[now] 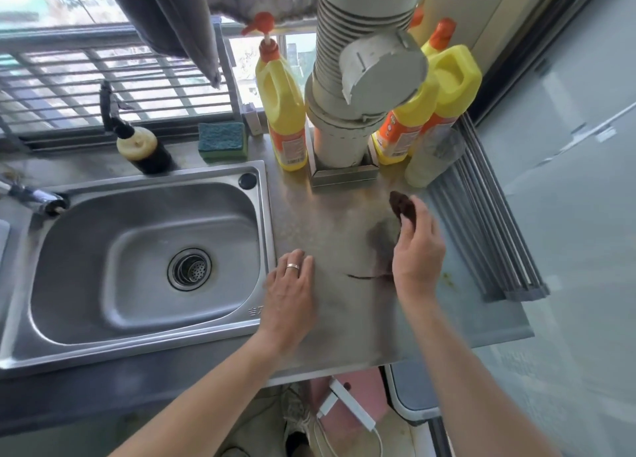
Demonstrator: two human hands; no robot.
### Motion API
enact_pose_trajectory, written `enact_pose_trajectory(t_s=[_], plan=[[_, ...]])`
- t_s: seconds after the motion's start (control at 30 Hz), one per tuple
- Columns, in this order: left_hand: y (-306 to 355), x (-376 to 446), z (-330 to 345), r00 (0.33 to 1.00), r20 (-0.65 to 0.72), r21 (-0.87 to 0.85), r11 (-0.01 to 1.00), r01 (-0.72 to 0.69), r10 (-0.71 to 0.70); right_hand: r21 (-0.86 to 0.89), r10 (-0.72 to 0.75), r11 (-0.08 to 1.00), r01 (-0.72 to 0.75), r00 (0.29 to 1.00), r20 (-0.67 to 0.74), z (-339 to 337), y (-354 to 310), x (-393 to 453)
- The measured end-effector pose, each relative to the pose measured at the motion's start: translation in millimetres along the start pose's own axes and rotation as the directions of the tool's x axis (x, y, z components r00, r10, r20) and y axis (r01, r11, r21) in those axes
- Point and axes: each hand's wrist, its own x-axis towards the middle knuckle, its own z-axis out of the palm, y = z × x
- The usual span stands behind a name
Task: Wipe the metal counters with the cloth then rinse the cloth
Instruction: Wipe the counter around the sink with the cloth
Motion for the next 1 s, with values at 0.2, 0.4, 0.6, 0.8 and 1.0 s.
enact_pose_trajectory(t_s=[0.2, 0.4, 0.6, 0.8, 1.0], plan=[[16.2, 5.0, 7.9, 0.997, 0.080, -0.003, 1.000, -0.015, 0.016, -0.313, 0.237, 0.926, -0.211, 0.971, 0.046, -10.7, 44.6, -52.8], [38.7, 32.7, 14.7, 0.988, 0.135, 0.022, 0.996, -0.081, 0.078, -0.421, 0.186, 0.903, -0.091, 0.964, 0.192, 22.7, 59.8, -37.7], [47.7, 60.0, 11.0, 0.979, 0.193, 0.113, 0.990, -0.081, 0.058, -0.303, 0.008, 0.948, 0.095, 0.947, 0.321, 59.2, 45.4, 0.7], [47.7, 55.2, 8.1, 0.987, 0.155, 0.100, 0.993, -0.061, 0.045, -0.068, -0.164, 0.977, 0.204, 0.912, 0.376, 56.6, 42.5, -21.7], [45.6, 55.6, 7.0, 0.989, 0.146, 0.034, 0.999, -0.039, 0.033, -0.056, -0.179, 0.976, 0.211, 0.922, 0.343, 36.4, 38.2, -67.1]])
